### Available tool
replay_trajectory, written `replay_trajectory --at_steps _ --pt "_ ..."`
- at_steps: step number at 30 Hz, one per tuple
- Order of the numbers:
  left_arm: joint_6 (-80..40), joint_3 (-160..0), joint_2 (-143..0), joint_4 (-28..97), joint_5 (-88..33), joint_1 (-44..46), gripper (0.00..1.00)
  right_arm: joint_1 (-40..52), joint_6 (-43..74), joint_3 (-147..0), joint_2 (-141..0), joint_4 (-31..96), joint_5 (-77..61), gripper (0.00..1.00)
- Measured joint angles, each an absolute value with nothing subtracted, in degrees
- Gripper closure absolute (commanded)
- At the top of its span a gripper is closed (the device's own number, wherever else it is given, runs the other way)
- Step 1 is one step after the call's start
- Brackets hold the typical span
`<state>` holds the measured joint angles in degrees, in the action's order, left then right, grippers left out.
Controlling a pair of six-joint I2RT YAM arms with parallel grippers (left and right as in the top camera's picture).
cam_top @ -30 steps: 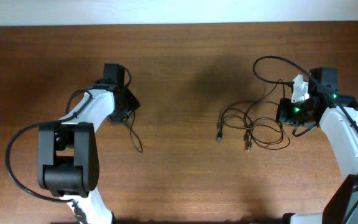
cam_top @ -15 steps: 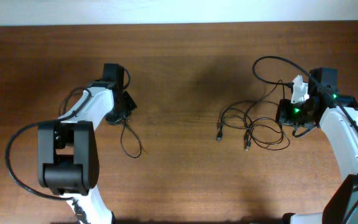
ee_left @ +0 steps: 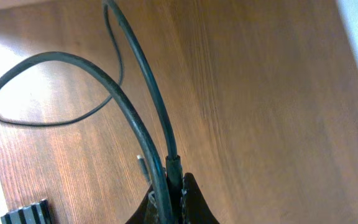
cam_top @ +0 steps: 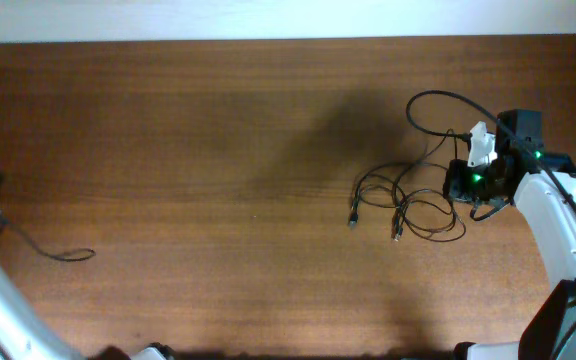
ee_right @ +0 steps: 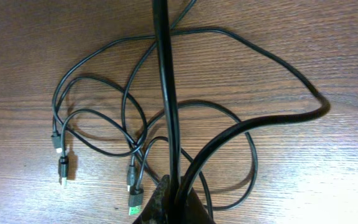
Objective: Untangle cables
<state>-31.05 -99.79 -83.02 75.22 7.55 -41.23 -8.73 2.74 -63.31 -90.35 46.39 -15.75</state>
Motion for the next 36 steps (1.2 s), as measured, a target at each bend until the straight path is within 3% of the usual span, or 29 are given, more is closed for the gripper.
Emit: replay_trajectory --at_steps 4,10,11,13,14,15,25,32,36 --pt "-32.6 -99.3 -84.0 75.5 8.4 -49.8 0.99 -8.7 2.7 -63.1 -90.4 46.2 -17.1 0.96" --pt "-36.3 -88.3 -96.7 70.4 8.5 -50.0 0.93 -8.7 2.7 -62.6 -90.4 44.9 -17.1 0.96" --pt "-37.2 -82.9 -99.7 66.7 6.4 -50.0 0.85 -8.7 2.7 -62.6 -90.4 44.9 -17.1 0.96" --pt "-37.8 -74.1 -102.7 57.1 2.8 -50.0 0.57 -8.7 2.7 -62.6 -90.4 45.0 -17.1 0.96" --pt "-37.8 -71.6 -103.5 54.3 1.9 -50.0 0.25 -8.7 2.7 -62.6 -90.4 45.1 -17.1 0.96" --pt "-38.0 -69.8 -104.4 51.9 1.3 -50.0 0.01 -8.7 2.7 -62.6 -90.4 45.2 -17.1 0.96" --pt "-38.4 -71.0 -104.0 52.2 -16.6 -50.0 0.01 -8.7 2.7 -62.6 -90.4 46.1 -17.1 0.96" --pt "-37.0 -73.2 -70.2 52.8 -17.1 -49.9 0.01 -8.7 2.7 -62.6 -90.4 45.8 -17.1 0.96" --pt "-30.7 -73.2 -61.0 54.6 -19.2 -37.4 0.01 -8.7 2.7 -62.5 -90.4 45.8 -17.1 0.96"
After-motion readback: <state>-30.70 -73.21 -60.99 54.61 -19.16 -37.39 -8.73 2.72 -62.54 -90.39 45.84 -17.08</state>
